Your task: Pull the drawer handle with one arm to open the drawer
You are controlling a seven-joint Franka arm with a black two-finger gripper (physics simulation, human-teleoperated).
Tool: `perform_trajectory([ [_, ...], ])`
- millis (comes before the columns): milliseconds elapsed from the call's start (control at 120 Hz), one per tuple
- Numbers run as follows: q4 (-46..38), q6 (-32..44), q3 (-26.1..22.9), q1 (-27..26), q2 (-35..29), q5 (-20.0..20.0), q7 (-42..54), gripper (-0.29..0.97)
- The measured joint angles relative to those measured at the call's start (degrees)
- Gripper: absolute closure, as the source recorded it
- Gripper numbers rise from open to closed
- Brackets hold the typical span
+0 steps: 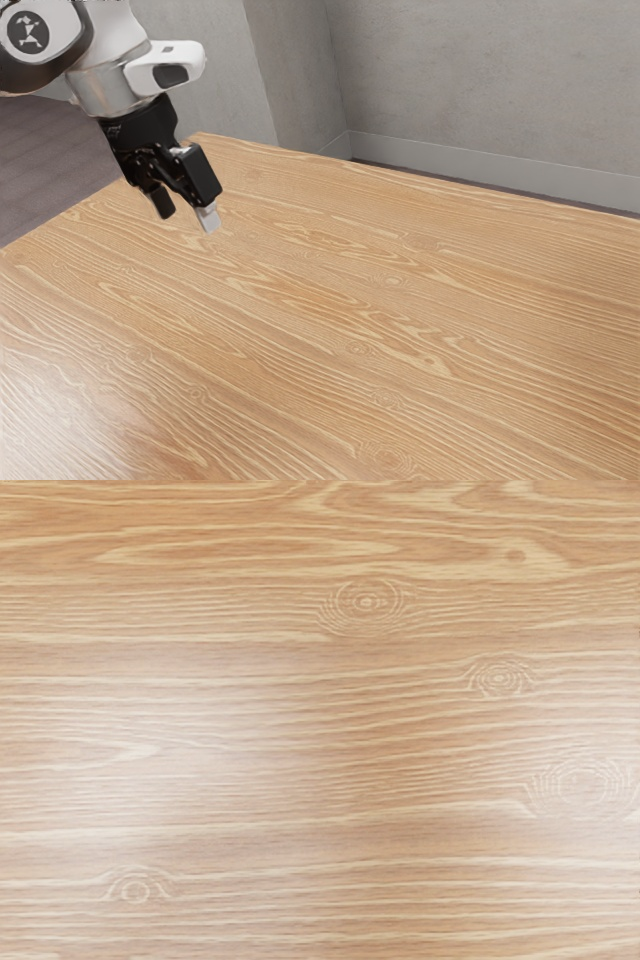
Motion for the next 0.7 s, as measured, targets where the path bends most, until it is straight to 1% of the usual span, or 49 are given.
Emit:
perform_trajectory([
  [183, -0.4, 1.5, 0.3, 0.3, 0.8, -0.2, 0.1, 0.02],
  [358, 0.0, 3.4, -0.5, -1.1, 2.2, -3.0, -1.8, 0.02],
  [450, 0.2, 6.7, -2.3, -4.6, 5.1, -6.2, -4.7, 0.03],
  [533, 1.1, 11.0, -2.6, -9.3, 8.0, -9.6, -7.3, 0.03],
  [625, 1.3, 15.5, -1.9, -15.3, 9.4, -11.9, -10.9, 0.03],
  [700, 1.4, 19.4, 1.0, -21.3, 11.5, -14.9, -14.0, 0.03],
])
